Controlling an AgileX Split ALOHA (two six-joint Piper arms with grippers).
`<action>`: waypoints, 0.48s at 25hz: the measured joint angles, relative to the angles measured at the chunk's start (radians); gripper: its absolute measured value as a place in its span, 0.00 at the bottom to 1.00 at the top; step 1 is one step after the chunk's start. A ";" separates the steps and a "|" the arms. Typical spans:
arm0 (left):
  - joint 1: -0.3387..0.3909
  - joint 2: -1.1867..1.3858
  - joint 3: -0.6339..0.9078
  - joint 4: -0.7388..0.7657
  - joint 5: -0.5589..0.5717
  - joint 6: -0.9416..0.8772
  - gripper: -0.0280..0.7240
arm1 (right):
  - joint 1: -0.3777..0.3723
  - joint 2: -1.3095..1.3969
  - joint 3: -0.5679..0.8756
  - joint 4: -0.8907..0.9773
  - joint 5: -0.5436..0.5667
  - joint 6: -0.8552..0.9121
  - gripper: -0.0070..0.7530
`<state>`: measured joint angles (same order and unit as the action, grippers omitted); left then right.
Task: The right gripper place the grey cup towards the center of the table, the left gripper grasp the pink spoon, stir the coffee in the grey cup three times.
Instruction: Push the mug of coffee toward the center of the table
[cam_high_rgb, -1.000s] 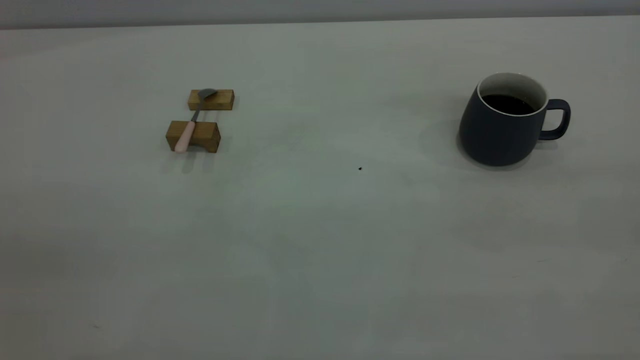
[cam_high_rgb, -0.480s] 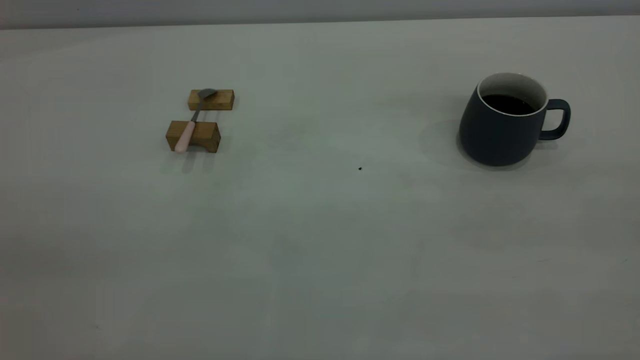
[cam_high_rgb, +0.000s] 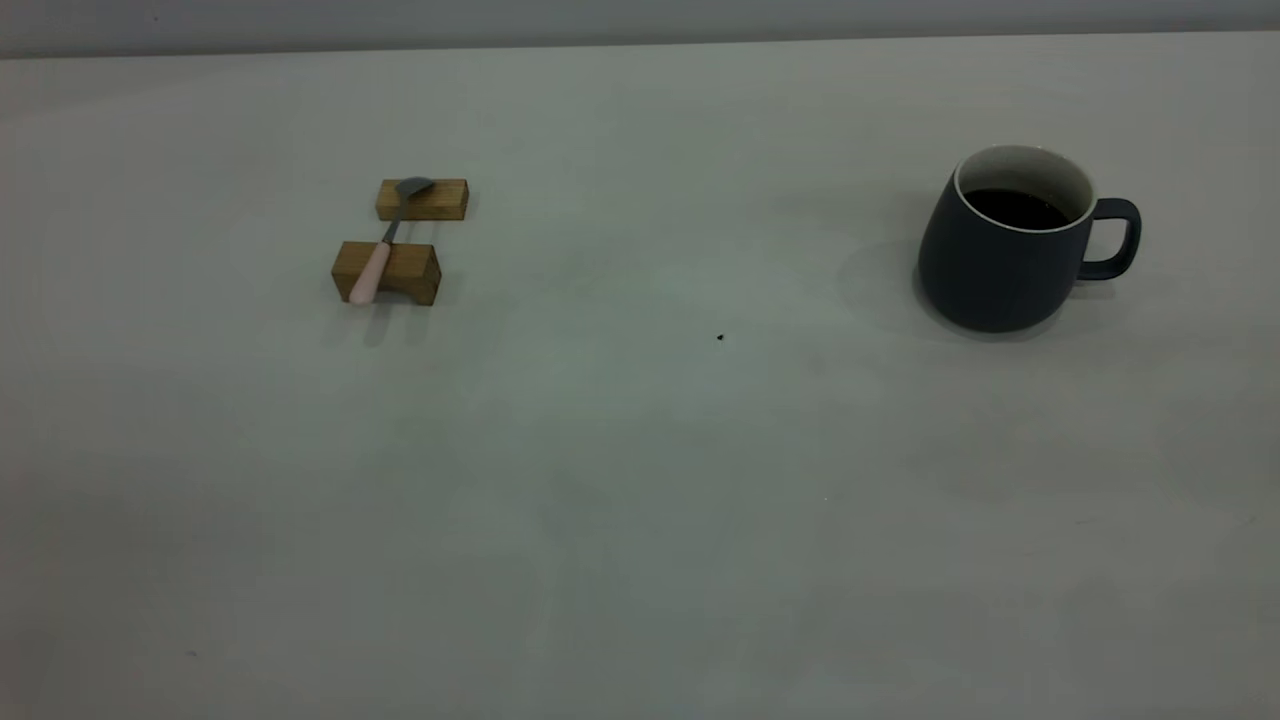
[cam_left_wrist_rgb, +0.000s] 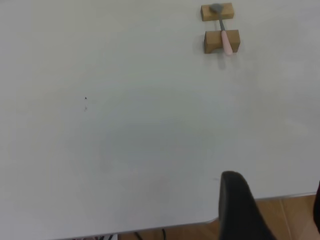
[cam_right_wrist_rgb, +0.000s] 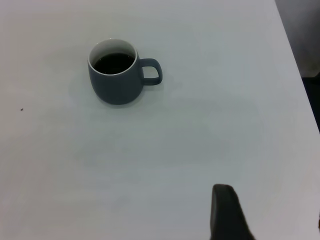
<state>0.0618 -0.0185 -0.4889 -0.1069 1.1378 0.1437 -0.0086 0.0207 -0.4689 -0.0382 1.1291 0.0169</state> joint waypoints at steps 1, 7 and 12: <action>0.000 0.000 0.000 0.000 0.000 0.000 0.62 | 0.000 0.000 0.000 0.000 0.000 0.000 0.63; 0.000 0.000 0.000 0.000 0.000 0.000 0.62 | 0.000 0.006 -0.004 0.004 -0.007 -0.010 0.61; 0.000 0.000 0.000 0.000 0.000 0.000 0.62 | 0.000 0.153 -0.014 0.038 -0.116 -0.086 0.65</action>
<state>0.0618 -0.0185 -0.4889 -0.1069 1.1378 0.1437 -0.0086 0.1739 -0.4832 0.0000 1.0130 -0.0691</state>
